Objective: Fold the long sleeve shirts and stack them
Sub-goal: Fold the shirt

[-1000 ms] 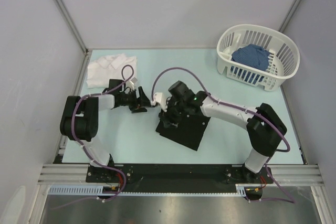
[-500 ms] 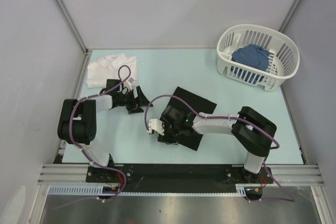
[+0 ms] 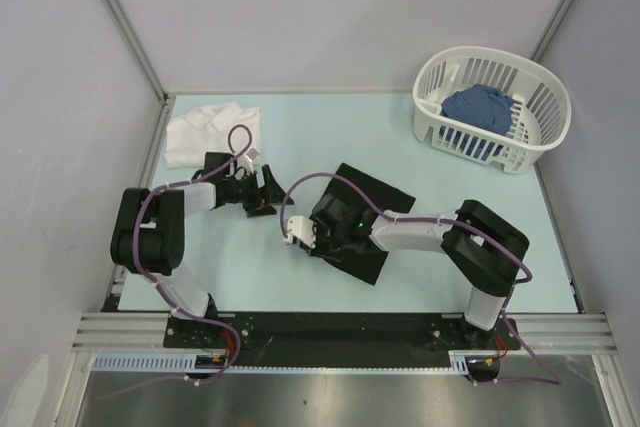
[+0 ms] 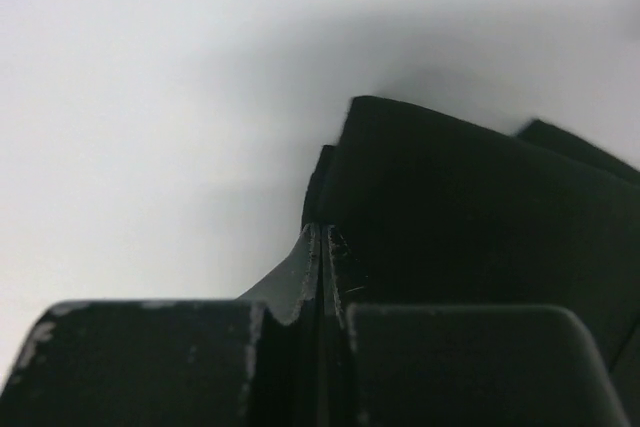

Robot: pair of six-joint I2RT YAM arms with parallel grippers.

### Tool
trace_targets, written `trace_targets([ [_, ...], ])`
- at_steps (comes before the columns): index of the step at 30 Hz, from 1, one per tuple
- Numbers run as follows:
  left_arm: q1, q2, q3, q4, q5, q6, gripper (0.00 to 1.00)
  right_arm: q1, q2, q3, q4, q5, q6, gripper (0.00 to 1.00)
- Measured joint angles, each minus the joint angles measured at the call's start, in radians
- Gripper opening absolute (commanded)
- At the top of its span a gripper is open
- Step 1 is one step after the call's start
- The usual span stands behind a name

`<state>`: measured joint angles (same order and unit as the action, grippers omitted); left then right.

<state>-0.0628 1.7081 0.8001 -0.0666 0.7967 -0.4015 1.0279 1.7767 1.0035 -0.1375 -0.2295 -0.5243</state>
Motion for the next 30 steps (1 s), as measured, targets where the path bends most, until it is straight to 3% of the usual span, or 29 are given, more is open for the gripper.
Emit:
trace_targets([
  [8, -0.080, 0.049, -0.009, 0.124, 0.080, -0.075, 0.96, -0.127, -0.099, -0.016, -0.025, -0.072, 0.016, 0.00],
  [22, -0.217, 0.224, 0.057, 0.394, 0.134, -0.340, 0.92, -0.142, -0.152, -0.016, -0.054, -0.141, 0.020, 0.00],
  [30, -0.264, 0.289, 0.111, 0.444, 0.140, -0.413, 0.89, -0.154, -0.200, -0.017, -0.081, -0.154, 0.026, 0.00],
])
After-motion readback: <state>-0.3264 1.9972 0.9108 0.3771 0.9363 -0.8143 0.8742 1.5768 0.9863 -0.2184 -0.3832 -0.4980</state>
